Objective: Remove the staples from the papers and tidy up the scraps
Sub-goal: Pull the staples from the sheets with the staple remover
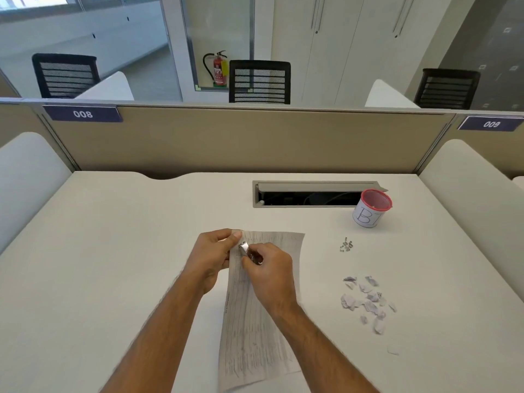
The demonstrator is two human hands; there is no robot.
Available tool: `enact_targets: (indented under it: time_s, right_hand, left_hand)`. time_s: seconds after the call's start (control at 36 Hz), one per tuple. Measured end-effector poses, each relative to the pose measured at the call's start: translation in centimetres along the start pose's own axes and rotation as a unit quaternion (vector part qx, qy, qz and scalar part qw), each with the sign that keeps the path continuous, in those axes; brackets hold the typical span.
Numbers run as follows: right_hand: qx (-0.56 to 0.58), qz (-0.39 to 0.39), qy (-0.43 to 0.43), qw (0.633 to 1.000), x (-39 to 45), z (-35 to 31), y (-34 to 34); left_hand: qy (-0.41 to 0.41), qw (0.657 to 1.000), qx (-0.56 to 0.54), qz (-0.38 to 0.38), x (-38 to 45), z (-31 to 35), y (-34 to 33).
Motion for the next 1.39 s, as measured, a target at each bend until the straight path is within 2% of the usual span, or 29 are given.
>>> enact_targets:
  time_s: [0.25, 0.53, 0.75, 0.94, 1.25, 1.39]
  right_hand:
    - [-0.005, 0.011, -0.002, 1.000, 1.0, 0.5, 0.6]
    - [-0.001, -0.013, -0.035, 0.999, 2.1, 1.2, 0.8]
    - [-0.010, -0.022, -0.033, 0.999, 2.9, 1.1, 1.1]
    - [-0.021, 0.007, -0.009, 1.000, 3.0, 0.9, 1.5]
    - [0.013, 0.045, 0.019, 0.999, 2.2, 1.5, 1.1]
    - [0.012, 0.038, 0.010, 0.999, 2.2, 1.7, 0.9]
  left_hand:
    - [-0.022, 0.998, 0.052, 0.003, 0.4, 0.6, -0.5]
    - [-0.053, 0.994, 0.096, 0.000, 0.5, 1.7, -1.4]
    - [-0.065, 0.995, 0.076, -0.002, 0.3, 2.1, -1.8]
    - [-0.067, 0.995, 0.070, -0.002, 0.2, 2.2, -2.4]
    - [-0.011, 1.000, 0.016, 0.003, 0.6, 1.4, -2.1]
    - [-0.006, 1.000, 0.007, 0.001, 0.5, 1.2, -2.1]
Point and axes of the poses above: each hand's wrist, its own x-axis towards the middle knuckle, its own y-axis out of the back of the hand, z = x × y, the point moved 9 cm from there along x, towards the middle knuckle, and after that the axes turned 4 degrees about -x, right-handed, at the moved point
